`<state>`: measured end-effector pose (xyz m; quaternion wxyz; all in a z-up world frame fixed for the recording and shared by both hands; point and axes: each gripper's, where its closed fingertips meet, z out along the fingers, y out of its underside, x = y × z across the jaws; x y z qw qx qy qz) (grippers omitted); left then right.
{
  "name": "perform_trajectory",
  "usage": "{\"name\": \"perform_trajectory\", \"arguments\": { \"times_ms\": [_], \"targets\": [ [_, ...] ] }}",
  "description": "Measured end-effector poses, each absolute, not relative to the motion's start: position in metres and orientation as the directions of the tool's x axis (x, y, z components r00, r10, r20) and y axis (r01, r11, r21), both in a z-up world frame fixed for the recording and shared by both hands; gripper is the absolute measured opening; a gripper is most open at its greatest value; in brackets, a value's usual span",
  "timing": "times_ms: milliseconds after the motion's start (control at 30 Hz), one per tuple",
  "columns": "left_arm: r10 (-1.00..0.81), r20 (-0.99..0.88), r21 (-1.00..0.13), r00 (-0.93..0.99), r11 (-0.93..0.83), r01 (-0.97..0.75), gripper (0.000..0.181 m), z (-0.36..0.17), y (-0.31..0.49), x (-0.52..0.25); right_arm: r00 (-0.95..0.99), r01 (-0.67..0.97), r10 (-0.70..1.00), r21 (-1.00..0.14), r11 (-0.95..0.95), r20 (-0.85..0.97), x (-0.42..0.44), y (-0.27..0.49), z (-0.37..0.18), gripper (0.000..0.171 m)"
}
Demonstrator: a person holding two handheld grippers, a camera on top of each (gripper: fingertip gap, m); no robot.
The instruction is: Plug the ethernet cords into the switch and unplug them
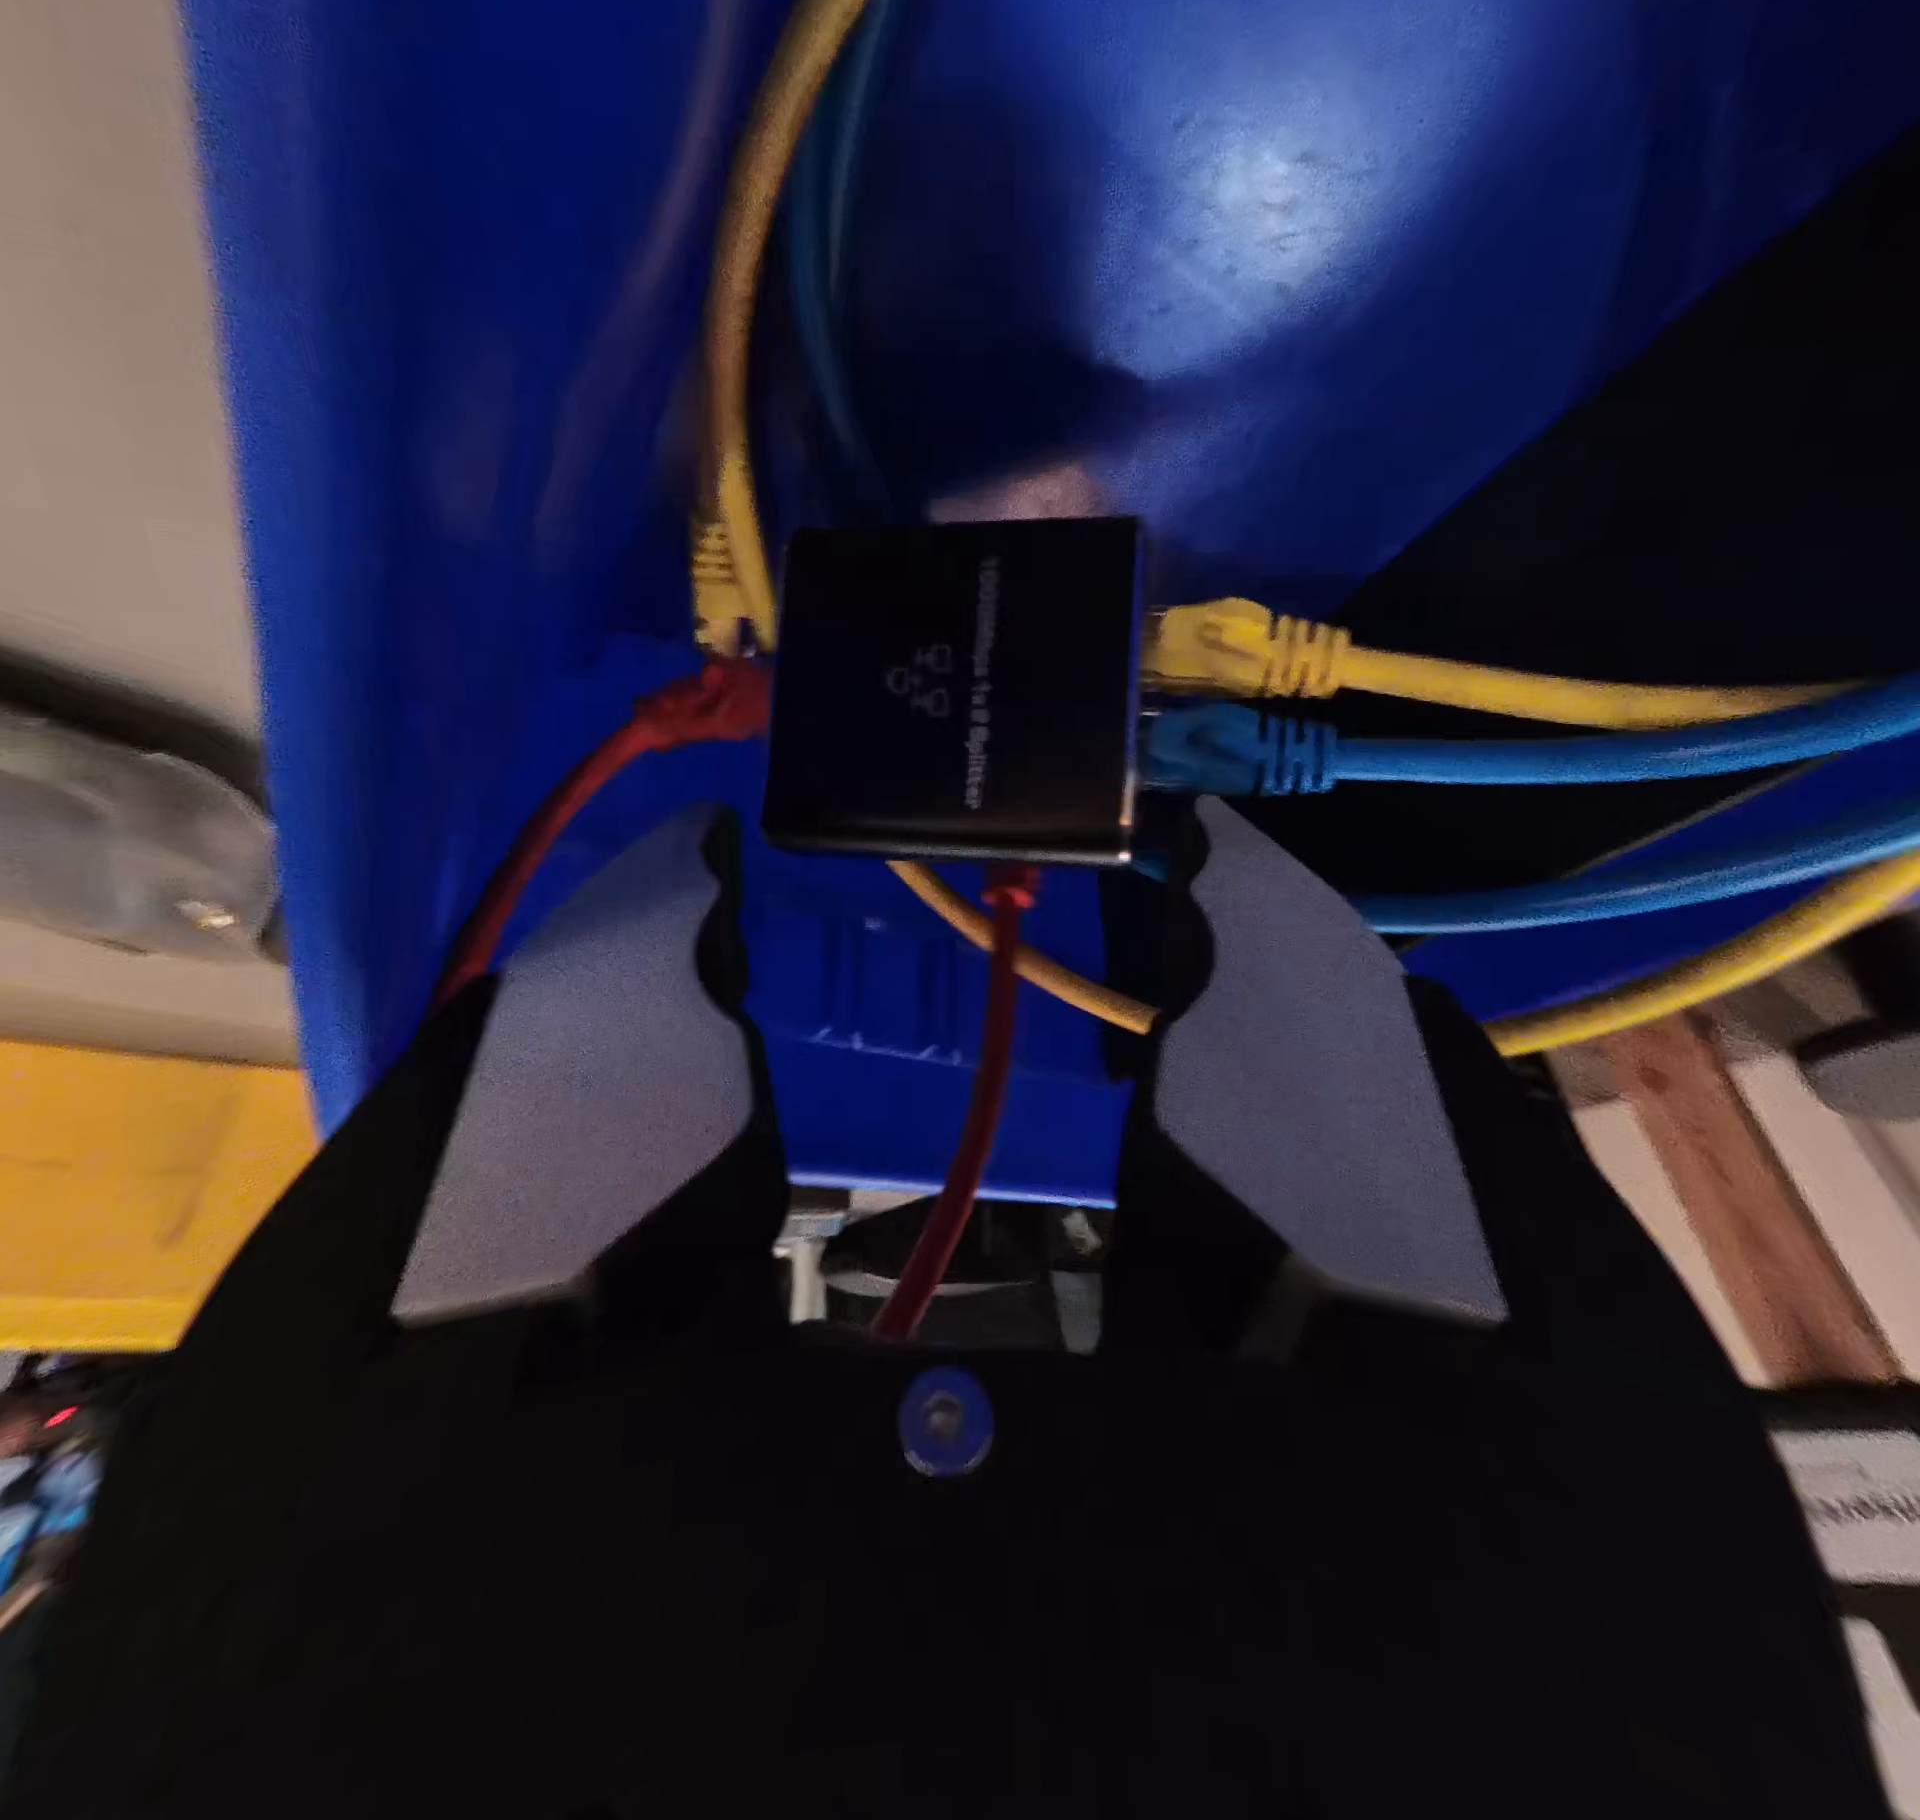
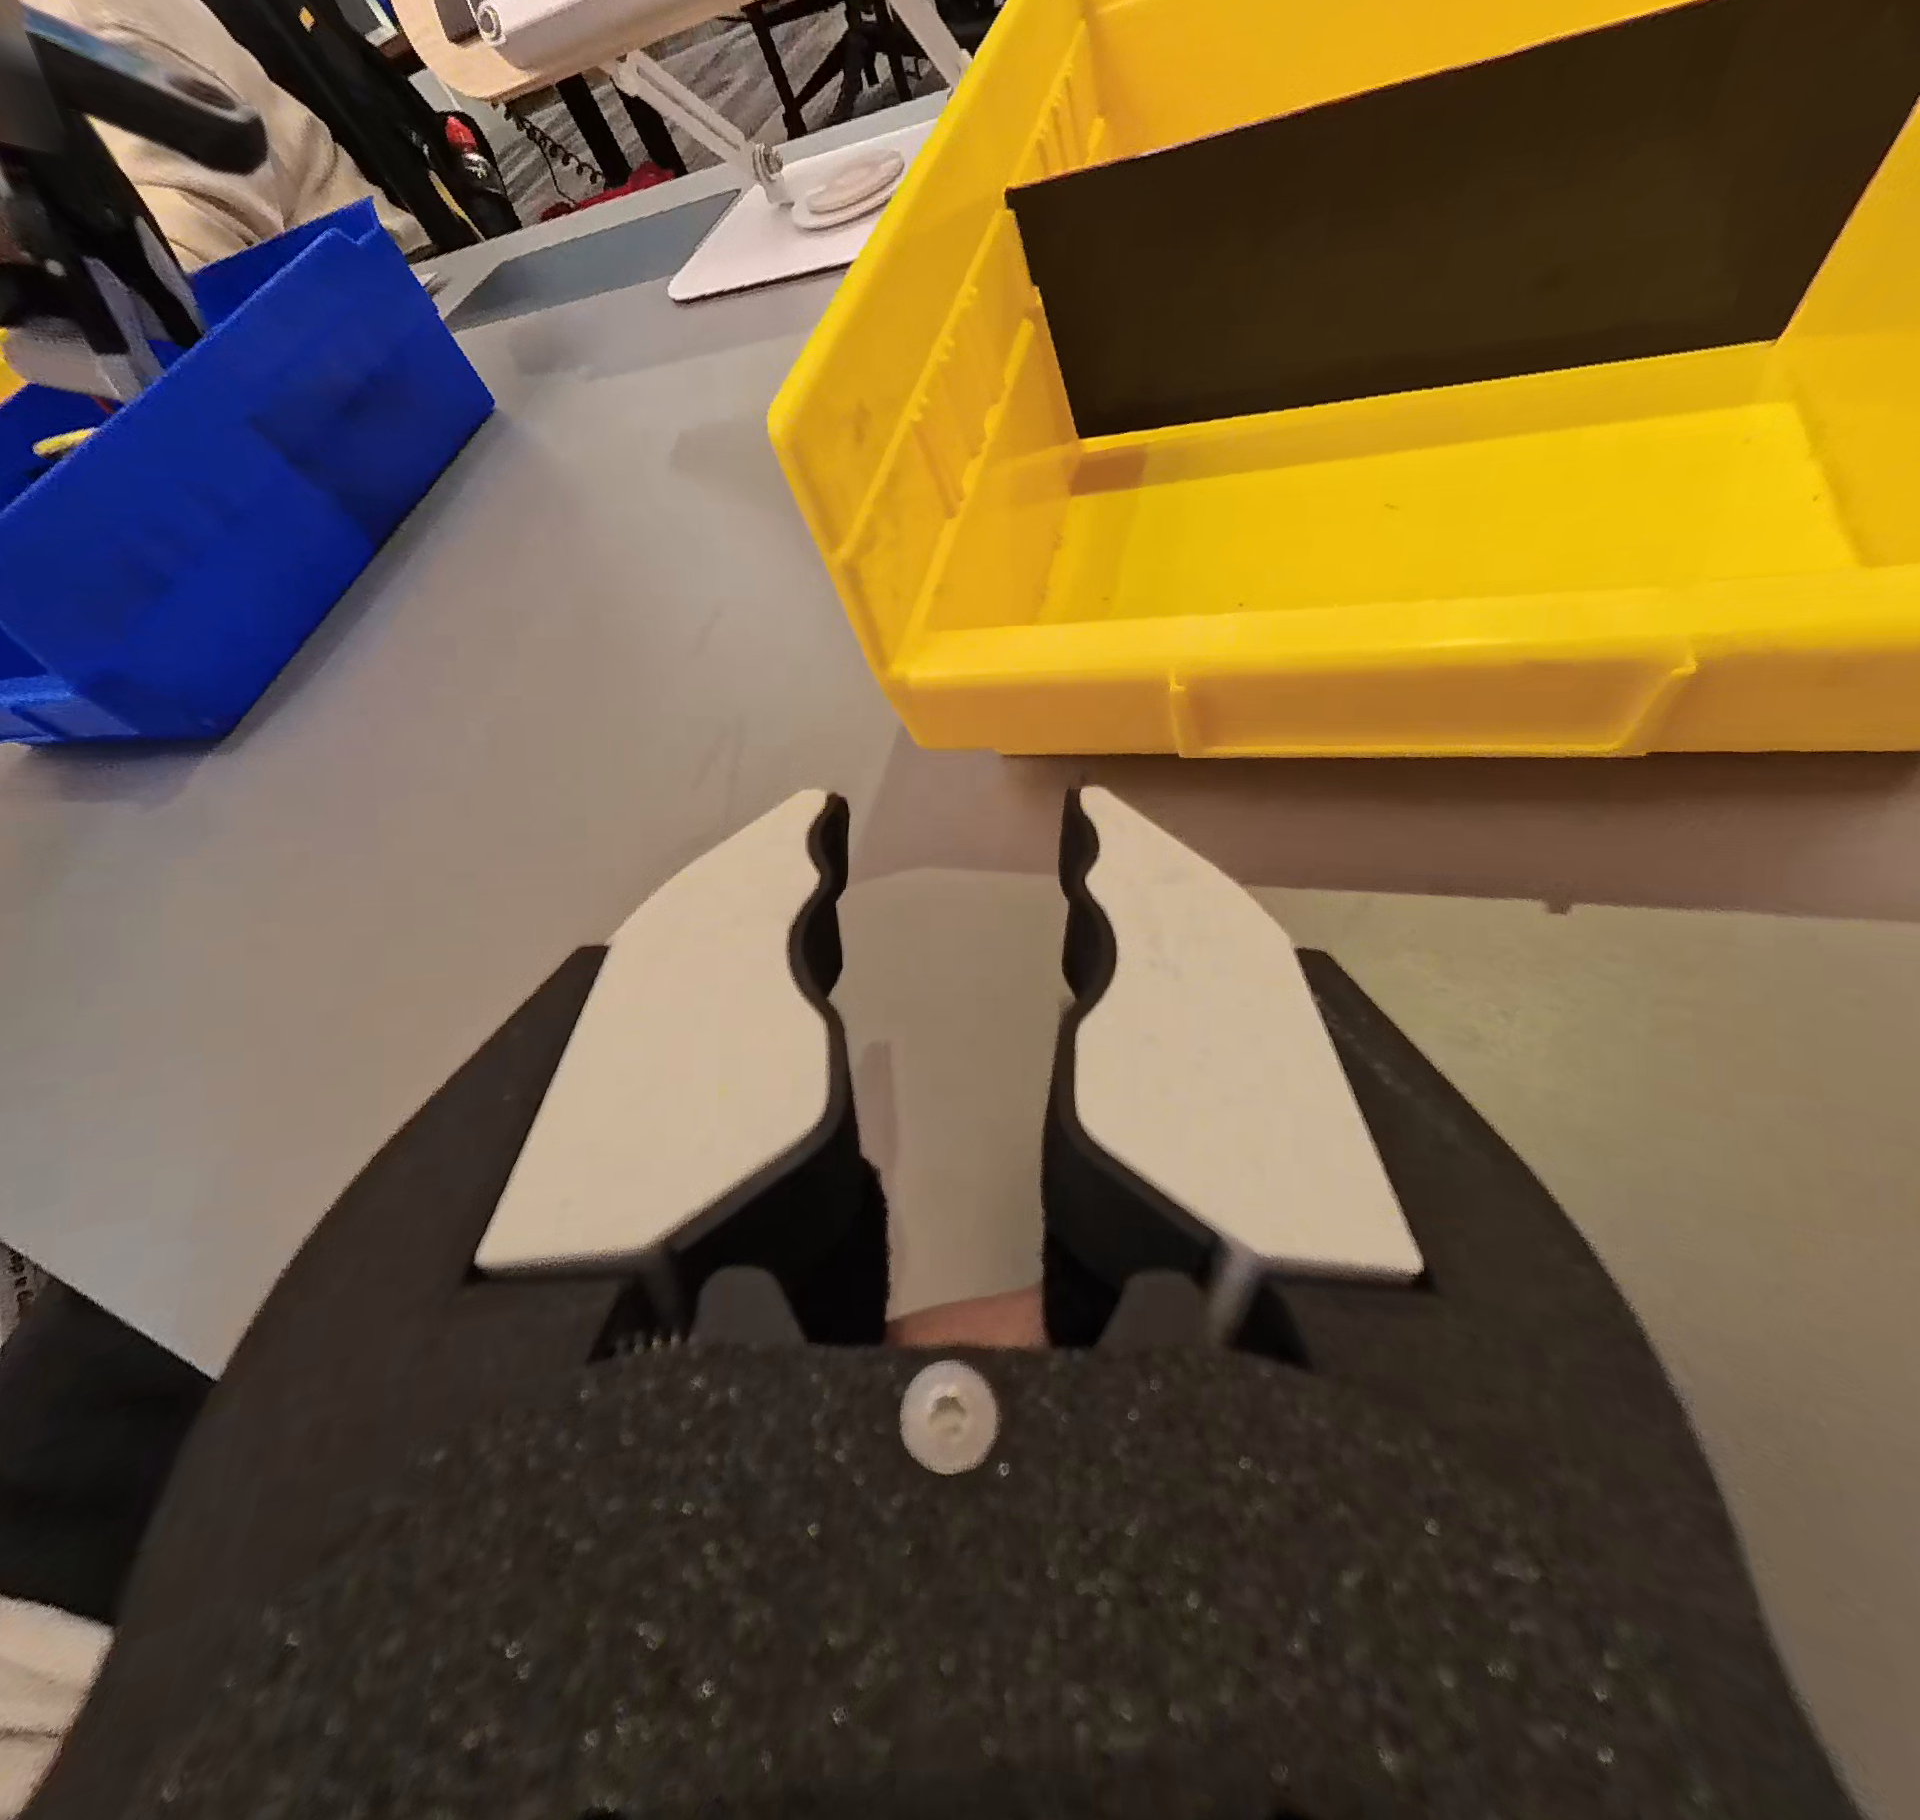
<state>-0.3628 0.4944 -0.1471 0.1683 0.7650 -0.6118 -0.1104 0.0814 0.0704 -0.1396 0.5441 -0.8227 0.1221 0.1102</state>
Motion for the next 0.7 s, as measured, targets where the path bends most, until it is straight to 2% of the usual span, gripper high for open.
{"name": "perform_trajectory", "arguments": {
  "times_ms": [33, 67, 200, 267, 367, 467, 700],
  "targets": [
    [-0.968, 0.063, 0.395, 0.245, -0.201, -0.896, 0.074, -0.149, 0.491, -0.363, 0.946, -0.32, -0.08, -0.867, -0.381, -0.314, 0.081, 0.07, -0.14, 0.039],
    [-0.97, 0.052, 0.399, 0.239, -0.199, -0.895, 0.067, -0.15, 0.493, -0.365, 0.946, -0.319, -0.079, -0.868, -0.381, -0.313, 0.081, 0.07, -0.14, 0.039],
    [-0.983, 0.014, 0.343, 0.181, -0.165, -0.925, 0.067, -0.147, 0.494, -0.362, 0.942, -0.33, -0.08, -0.86, -0.389, -0.326, 0.081, 0.071, -0.142, 0.039],
    [-0.986, -0.031, 0.272, 0.163, -0.166, -0.948, 0.067, -0.138, 0.498, -0.358, 0.938, -0.341, -0.081, -0.857, -0.387, -0.337, 0.081, 0.073, -0.142, 0.038],
    [-0.979, -0.119, 0.105, 0.163, -0.176, -0.979, 0.066, -0.102, 0.505, -0.349, 0.934, -0.352, -0.082, -0.855, -0.381, -0.348, 0.082, 0.074, -0.141, 0.038],
    [-0.958, -0.224, -0.09, 0.18, -0.163, -0.982, 0.066, -0.035, 0.513, -0.34, 0.934, -0.351, -0.079, -0.857, -0.378, -0.348, 0.081, 0.073, -0.14, 0.038],
    [-0.834, -0.512, -0.384, 0.204, 0.01, -0.923, 0.066, 0.166, 0.498, -0.302, 0.947, -0.317, -0.078, -0.87, -0.377, -0.311, 0.078, 0.071, -0.137, 0.038]
  ]
}}
